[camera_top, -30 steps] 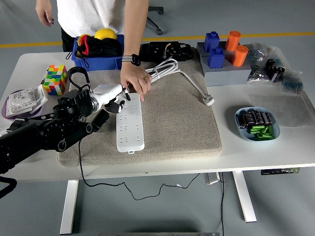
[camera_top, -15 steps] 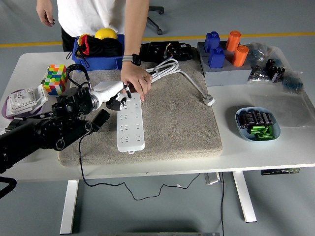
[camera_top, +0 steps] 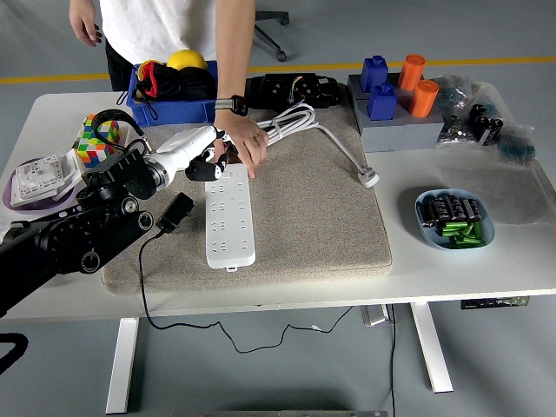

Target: Pull the plug out,throw it away,press the button

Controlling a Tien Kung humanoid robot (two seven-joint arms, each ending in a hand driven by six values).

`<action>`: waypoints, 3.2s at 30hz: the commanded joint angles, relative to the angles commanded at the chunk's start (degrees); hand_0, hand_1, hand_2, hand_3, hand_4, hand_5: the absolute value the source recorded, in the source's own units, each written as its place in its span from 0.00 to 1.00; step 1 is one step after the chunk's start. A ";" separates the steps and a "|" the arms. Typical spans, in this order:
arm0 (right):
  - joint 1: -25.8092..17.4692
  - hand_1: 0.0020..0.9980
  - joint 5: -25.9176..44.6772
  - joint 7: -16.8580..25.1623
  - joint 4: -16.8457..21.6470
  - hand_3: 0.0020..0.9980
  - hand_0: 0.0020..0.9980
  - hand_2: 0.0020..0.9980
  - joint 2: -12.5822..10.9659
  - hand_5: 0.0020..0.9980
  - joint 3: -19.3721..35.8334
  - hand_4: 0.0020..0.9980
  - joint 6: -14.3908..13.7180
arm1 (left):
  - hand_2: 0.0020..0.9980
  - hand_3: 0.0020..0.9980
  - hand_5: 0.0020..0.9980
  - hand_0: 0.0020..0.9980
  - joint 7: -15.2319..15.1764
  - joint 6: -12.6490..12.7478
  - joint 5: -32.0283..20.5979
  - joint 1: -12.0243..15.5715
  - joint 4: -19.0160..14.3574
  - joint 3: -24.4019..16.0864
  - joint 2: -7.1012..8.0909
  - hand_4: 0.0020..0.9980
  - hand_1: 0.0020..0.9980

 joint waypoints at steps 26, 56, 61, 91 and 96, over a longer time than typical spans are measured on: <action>-0.24 0.68 -0.79 0.00 0.16 0.63 0.75 0.67 0.18 0.52 0.70 0.66 0.17 | 0.86 0.86 0.53 0.90 -3.04 2.13 7.26 20.43 -7.83 -29.28 4.22 0.73 0.93; 0.85 0.68 0.23 -0.18 0.20 0.63 0.75 0.67 -1.30 0.52 -2.18 0.66 -0.03 | 0.81 0.81 0.39 0.88 -2.88 2.52 8.51 24.66 -7.57 -32.73 2.04 0.68 0.87; 0.53 0.68 0.17 -0.08 0.30 0.63 0.75 0.67 -0.74 0.52 -1.76 0.66 0.09 | 0.81 0.81 0.38 0.88 -2.63 2.32 8.60 25.03 -7.56 -32.90 1.56 0.68 0.86; 0.03 0.68 -0.82 -0.03 0.29 0.63 0.75 0.67 0.06 0.52 0.49 0.66 0.01 | 0.80 0.80 0.37 0.87 -1.92 1.23 9.36 25.93 -8.81 -35.28 0.61 0.68 0.85; 0.10 0.68 -0.84 -0.04 0.30 0.63 0.75 0.67 0.14 0.52 0.67 0.66 0.03 | 0.80 0.80 0.37 0.87 -1.86 1.10 9.40 25.85 -8.80 -35.41 0.56 0.68 0.84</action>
